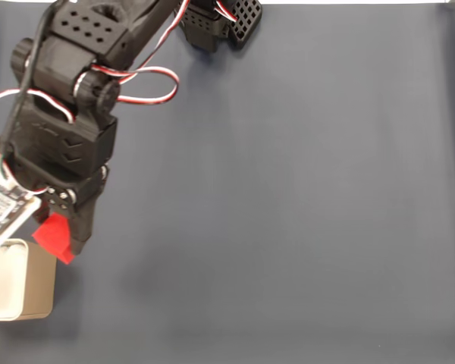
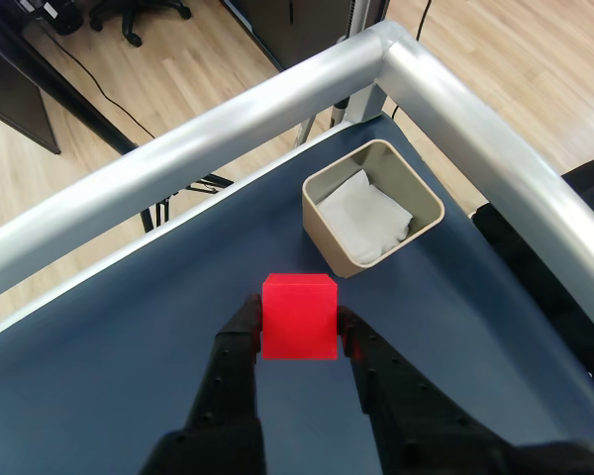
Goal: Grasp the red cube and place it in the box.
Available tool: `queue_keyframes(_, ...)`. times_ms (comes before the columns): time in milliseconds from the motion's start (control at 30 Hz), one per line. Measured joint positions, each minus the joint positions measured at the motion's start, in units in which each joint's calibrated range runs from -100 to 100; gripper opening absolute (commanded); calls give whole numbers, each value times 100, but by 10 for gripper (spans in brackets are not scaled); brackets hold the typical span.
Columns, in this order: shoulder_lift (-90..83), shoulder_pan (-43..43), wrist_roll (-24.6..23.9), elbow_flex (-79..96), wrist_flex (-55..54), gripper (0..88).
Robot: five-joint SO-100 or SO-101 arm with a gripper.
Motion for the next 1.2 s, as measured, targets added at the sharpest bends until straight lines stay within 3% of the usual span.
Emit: queue_keyframes(1200,1659,512,-5,-2098,-40,13)
